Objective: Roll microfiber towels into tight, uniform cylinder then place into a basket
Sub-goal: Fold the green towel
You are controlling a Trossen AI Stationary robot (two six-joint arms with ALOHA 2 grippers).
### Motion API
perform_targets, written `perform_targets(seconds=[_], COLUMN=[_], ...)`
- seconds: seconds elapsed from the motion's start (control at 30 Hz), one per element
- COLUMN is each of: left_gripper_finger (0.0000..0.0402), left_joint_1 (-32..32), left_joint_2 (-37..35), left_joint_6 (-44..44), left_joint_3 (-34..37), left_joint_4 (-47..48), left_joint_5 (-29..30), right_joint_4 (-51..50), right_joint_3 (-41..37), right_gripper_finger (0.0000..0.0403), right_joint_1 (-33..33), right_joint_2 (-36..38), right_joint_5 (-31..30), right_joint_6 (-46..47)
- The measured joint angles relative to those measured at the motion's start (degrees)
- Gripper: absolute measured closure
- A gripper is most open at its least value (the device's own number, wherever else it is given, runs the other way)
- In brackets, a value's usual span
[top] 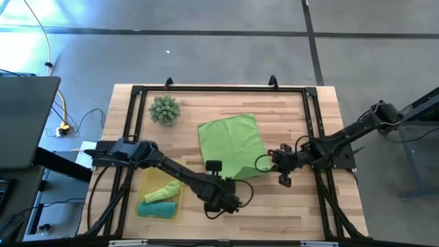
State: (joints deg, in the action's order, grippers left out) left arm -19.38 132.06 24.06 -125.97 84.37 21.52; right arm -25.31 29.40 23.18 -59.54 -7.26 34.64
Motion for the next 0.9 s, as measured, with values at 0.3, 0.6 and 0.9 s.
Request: perform_targets(seconds=[0.3,0.6,0.9], left_gripper_finger=[0.0401,0.0401,0.0401], left_joint_1=[-0.56,1.19,2.1], left_joint_2=[-15.56,-28.22,-27.37], left_joint_6=[3.49,8.7,11.33], left_joint_3=[27.74,55.43,61.18], left_joint_4=[-22.76,-57.25,-71.53], left_joint_5=[-2.08,-16.55,-16.61], right_joint_4=[5.0,10.46,14.77], right_joint_3=[-0.34,-0.32,-0.23], right_gripper_finger=[0.0402,0.0402,0.0402], right_joint_1=[2.08,1.99,-0.64], right_joint_2=[-3.77,-6.44,-5.65], right_joint_5=[-3.22,3.32,6.91], right_joint_6=[-0.11,-6.44,-17.01])
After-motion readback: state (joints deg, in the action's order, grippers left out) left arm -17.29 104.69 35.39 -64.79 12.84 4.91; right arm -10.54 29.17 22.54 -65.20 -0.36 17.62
